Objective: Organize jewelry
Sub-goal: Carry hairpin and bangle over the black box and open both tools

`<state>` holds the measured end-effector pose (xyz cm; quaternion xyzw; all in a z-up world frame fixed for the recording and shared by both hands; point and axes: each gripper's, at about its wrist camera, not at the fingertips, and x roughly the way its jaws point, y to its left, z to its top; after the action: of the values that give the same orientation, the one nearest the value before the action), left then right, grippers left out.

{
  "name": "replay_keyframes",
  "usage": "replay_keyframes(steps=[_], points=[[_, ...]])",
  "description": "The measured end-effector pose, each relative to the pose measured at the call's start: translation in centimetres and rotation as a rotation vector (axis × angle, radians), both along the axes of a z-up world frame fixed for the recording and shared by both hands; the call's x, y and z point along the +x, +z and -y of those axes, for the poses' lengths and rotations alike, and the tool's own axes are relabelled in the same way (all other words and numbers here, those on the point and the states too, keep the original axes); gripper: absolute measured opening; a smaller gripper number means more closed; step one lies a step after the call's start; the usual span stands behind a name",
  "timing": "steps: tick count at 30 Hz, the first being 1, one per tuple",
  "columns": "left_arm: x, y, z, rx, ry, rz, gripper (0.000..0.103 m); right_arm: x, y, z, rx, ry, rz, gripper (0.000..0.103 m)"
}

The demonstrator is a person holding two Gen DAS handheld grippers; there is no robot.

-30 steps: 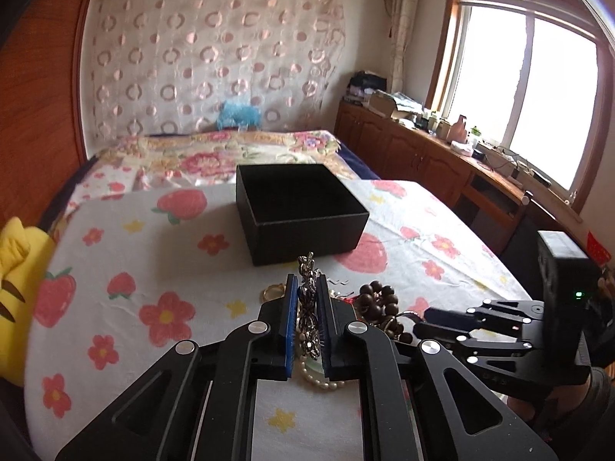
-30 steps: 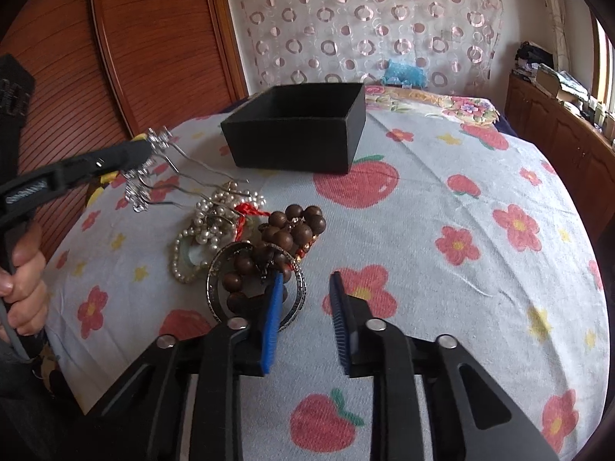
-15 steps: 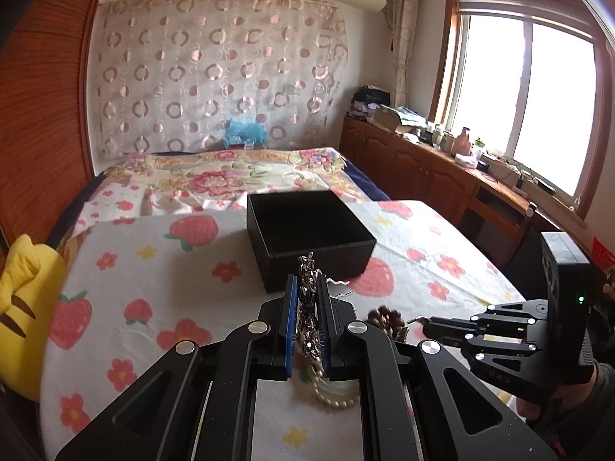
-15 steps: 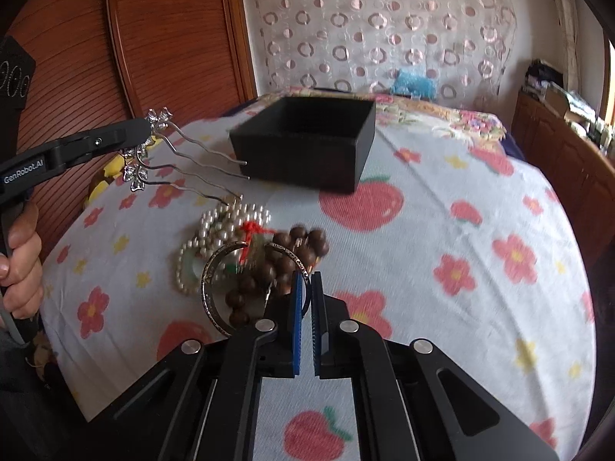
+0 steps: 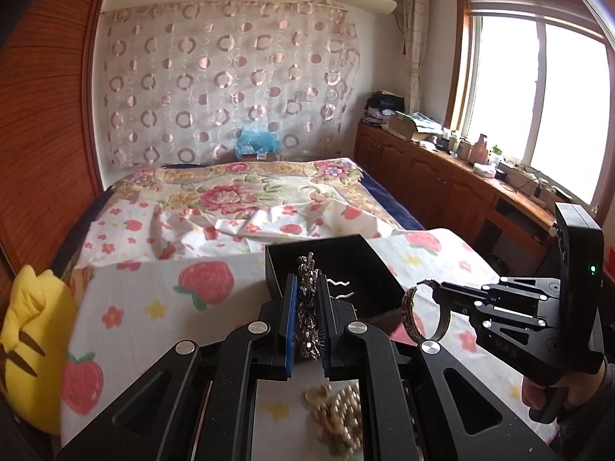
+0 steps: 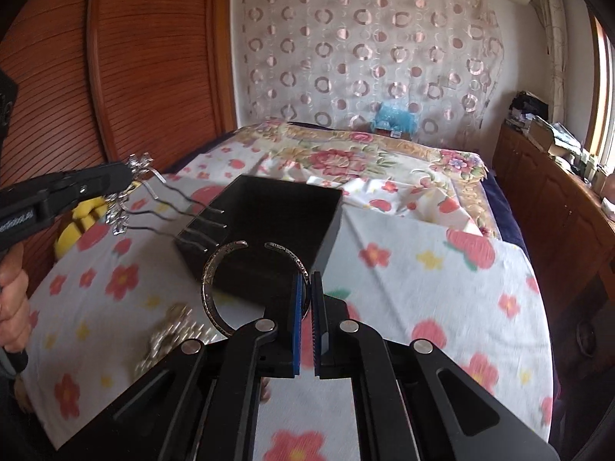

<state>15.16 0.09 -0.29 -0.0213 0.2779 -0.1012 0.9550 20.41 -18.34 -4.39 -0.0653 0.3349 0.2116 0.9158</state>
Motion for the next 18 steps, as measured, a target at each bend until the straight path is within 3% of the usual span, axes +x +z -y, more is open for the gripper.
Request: replay_keyframes(steps=[13, 18], points=[[5.7, -2.5, 1.7, 0.002, 0.001, -0.086, 0.009, 2.9, 0.5, 0.6, -0.015, -0.029, 0.001, 0.005], [7.2, -4.7, 2.9, 0.078, 0.008, -0.159, 0.012, 3.9, 0.4, 0.2, -0.023, -0.023, -0.011, 0.005]])
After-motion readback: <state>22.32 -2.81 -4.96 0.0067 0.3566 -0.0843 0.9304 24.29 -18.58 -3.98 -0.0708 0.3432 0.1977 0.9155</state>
